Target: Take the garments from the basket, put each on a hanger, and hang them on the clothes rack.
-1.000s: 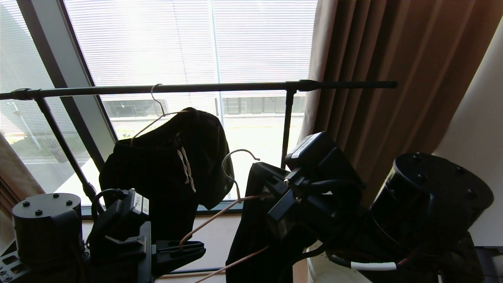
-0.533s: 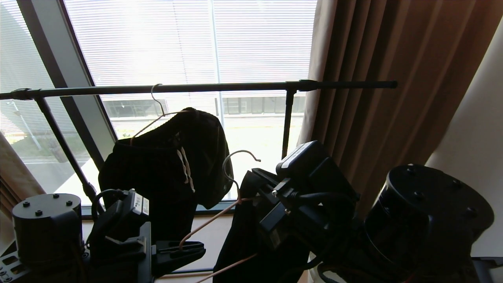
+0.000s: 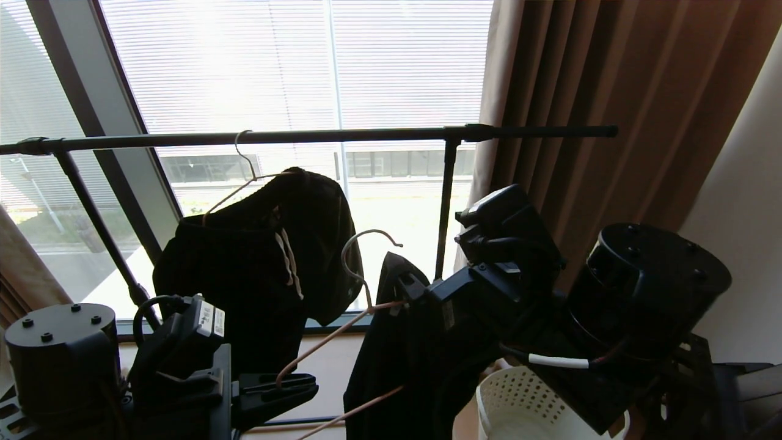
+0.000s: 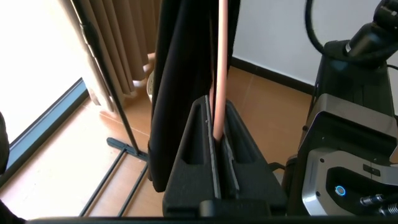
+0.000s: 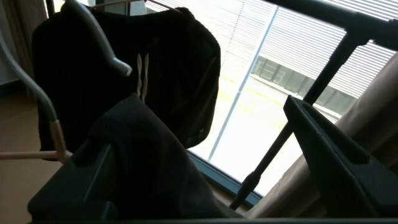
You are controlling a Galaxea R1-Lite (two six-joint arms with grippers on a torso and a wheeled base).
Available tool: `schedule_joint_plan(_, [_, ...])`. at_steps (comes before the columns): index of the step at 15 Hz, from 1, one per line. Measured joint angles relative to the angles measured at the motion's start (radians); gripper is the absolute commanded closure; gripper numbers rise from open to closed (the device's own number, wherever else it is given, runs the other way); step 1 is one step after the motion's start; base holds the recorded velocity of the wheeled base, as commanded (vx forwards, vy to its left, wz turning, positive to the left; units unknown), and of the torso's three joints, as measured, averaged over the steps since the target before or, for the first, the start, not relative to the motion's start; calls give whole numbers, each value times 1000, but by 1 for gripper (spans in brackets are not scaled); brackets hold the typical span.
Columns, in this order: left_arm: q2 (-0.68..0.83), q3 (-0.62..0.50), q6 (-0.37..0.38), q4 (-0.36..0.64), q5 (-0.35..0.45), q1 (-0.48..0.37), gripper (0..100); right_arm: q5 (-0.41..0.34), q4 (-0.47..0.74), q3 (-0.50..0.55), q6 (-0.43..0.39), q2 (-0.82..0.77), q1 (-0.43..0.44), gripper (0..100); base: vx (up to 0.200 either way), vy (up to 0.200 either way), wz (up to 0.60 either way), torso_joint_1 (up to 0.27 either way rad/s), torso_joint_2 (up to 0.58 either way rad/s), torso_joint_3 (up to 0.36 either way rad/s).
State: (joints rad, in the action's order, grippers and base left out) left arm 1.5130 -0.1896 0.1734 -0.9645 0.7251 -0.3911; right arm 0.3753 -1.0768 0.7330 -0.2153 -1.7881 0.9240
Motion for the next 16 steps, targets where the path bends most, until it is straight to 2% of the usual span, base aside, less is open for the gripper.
schedule_joint_plan(5, [0, 17, 0, -43, -1, 3, 100, 8, 47, 57, -5, -34, -4, 0, 0, 0, 0, 0, 0, 0])
schedule_joint_plan(16, [4, 5, -1, -47, -2, 64, 100, 10, 51, 24, -30, 6, 57, 0, 0, 0, 0, 0, 0, 0])
